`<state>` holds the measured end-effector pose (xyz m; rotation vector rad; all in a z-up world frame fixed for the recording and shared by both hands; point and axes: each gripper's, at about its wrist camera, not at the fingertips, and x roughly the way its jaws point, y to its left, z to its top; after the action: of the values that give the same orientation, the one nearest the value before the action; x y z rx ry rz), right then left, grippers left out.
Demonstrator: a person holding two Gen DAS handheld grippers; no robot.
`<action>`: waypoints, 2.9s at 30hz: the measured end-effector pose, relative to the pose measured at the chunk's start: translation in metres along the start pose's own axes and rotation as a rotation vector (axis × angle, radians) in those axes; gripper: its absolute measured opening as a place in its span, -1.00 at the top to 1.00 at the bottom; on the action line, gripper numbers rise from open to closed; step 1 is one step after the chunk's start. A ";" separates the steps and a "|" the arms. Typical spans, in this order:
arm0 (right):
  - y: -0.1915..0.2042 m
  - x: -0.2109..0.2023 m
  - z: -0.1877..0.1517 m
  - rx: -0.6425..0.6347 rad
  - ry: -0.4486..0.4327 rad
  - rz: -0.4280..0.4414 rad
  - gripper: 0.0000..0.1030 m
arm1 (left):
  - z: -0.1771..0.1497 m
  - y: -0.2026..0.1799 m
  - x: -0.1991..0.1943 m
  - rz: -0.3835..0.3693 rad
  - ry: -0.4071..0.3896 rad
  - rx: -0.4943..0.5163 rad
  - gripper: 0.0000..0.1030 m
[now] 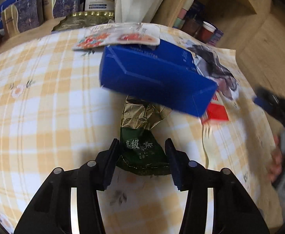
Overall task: Collect trash
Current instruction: 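Grasp the crumpled grey paper with the right tool while the left tool holds the tea packet, then carry the tea packet and crumpled paper over the bin and open both tools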
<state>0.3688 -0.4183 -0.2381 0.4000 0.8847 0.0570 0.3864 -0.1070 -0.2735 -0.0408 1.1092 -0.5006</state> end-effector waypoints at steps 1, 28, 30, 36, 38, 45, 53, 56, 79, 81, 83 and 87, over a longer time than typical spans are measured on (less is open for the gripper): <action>0.001 0.008 0.004 0.007 0.009 0.000 -0.89 | -0.005 0.003 -0.004 -0.009 0.003 -0.010 0.09; -0.007 -0.070 -0.018 0.217 -0.091 0.089 0.01 | -0.135 0.008 -0.147 -0.060 -0.179 -0.120 0.19; 0.000 -0.086 -0.032 0.192 -0.104 0.095 0.01 | -0.145 0.002 -0.158 -0.065 -0.192 -0.107 0.19; 0.023 -0.137 -0.091 0.108 -0.112 0.123 0.01 | -0.176 -0.010 -0.186 -0.084 -0.219 -0.098 0.19; 0.030 -0.150 -0.112 0.092 -0.101 0.137 0.01 | -0.184 -0.013 -0.193 -0.088 -0.226 -0.096 0.19; 0.060 -0.183 -0.178 0.010 -0.077 0.160 0.01 | -0.225 -0.030 -0.216 -0.101 -0.259 -0.072 0.19; 0.089 -0.203 -0.253 -0.052 -0.032 0.169 0.01 | -0.268 -0.049 -0.237 -0.099 -0.285 -0.035 0.19; 0.097 -0.206 -0.281 -0.069 0.003 0.164 0.01 | -0.283 -0.055 -0.244 -0.103 -0.292 -0.044 0.19; 0.099 -0.166 -0.323 -0.047 0.144 0.179 -0.54 | -0.301 -0.054 -0.222 -0.102 -0.240 -0.083 0.19; 0.098 -0.170 -0.320 -0.050 0.117 0.170 -0.64 | -0.301 -0.056 -0.217 -0.106 -0.227 -0.074 0.19; 0.096 -0.176 -0.318 -0.055 0.081 0.150 -0.72 | -0.301 -0.059 -0.212 -0.105 -0.214 -0.054 0.19; 0.090 -0.180 -0.312 -0.034 0.036 0.110 -0.86 | -0.302 -0.064 -0.202 -0.111 -0.181 -0.029 0.19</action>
<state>0.0264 -0.2743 -0.2483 0.4161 0.8956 0.1807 0.0321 -0.0174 -0.2232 -0.1704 0.9399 -0.5690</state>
